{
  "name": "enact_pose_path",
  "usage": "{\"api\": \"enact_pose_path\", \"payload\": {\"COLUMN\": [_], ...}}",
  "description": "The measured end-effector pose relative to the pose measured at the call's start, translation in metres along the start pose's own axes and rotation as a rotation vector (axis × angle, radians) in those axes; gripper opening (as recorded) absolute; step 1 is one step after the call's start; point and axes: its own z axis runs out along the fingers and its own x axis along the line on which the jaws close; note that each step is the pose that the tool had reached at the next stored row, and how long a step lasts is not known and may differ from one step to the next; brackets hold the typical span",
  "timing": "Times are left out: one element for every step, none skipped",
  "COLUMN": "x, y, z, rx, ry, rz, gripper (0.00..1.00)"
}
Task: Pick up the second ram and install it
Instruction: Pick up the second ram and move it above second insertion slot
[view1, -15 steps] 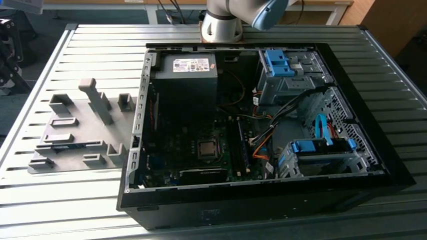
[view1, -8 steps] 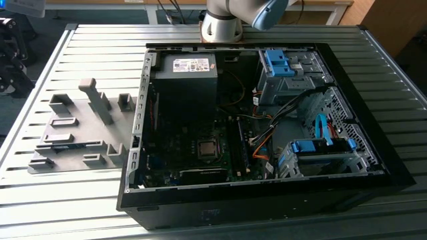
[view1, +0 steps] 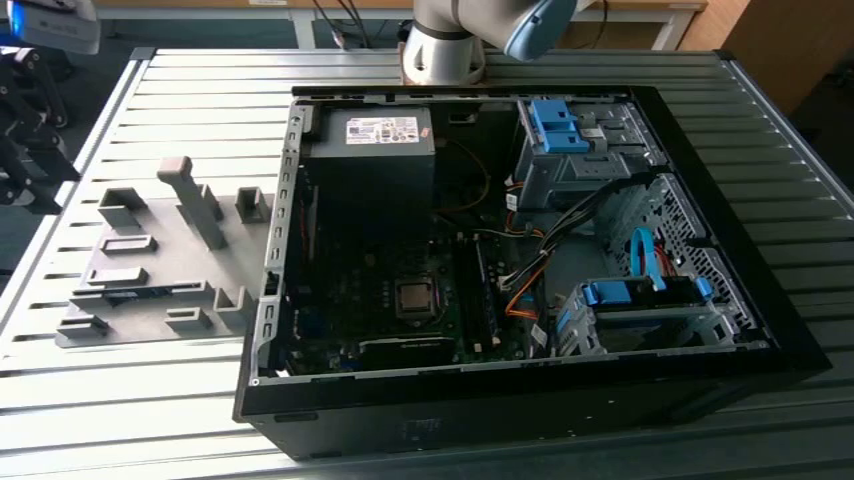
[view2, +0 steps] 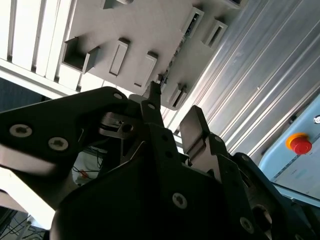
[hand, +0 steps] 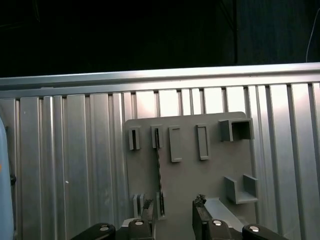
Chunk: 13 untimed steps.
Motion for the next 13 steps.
{"api": "enact_pose_path", "payload": {"x": [0.0003, 0.0006, 0.0009, 0.0012, 0.0014, 0.0015, 0.0017, 0.0019, 0.002, 0.002, 0.002, 0.0021, 0.0021], "y": [0.0002, 0.0002, 0.0002, 0.0001, 0.0001, 0.0, -0.0001, -0.0002, -0.0002, -0.0002, -0.0003, -0.0003, -0.0003], "z": [0.0017, 0.0036, 0.0054, 0.0071, 0.009, 0.0107, 0.0124, 0.0138, 0.015, 0.0156, 0.0157, 0.0157, 0.0157], "rx": [-0.0001, 0.0, 0.0, -0.0001, -0.0001, -0.0001, -0.0002, -0.0002, 0.0, -0.0001, -0.0002, -0.0002, -0.0003], "ry": [0.0001, -0.0001, 0.0, 0.0001, 0.0001, 0.0001, 0.0001, 0.0002, 0.0, 0.0001, 0.0002, 0.0002, 0.0002], "rz": [0.0, 0.0, 0.0, 0.0, 0.0, 0.0, 0.0, 0.0, 0.0, 0.0, 0.0, 0.0, 0.0], "gripper": [0.43, 0.43, 0.43, 0.43, 0.43, 0.43, 0.43, 0.43, 0.43, 0.43, 0.43, 0.43, 0.43]}}
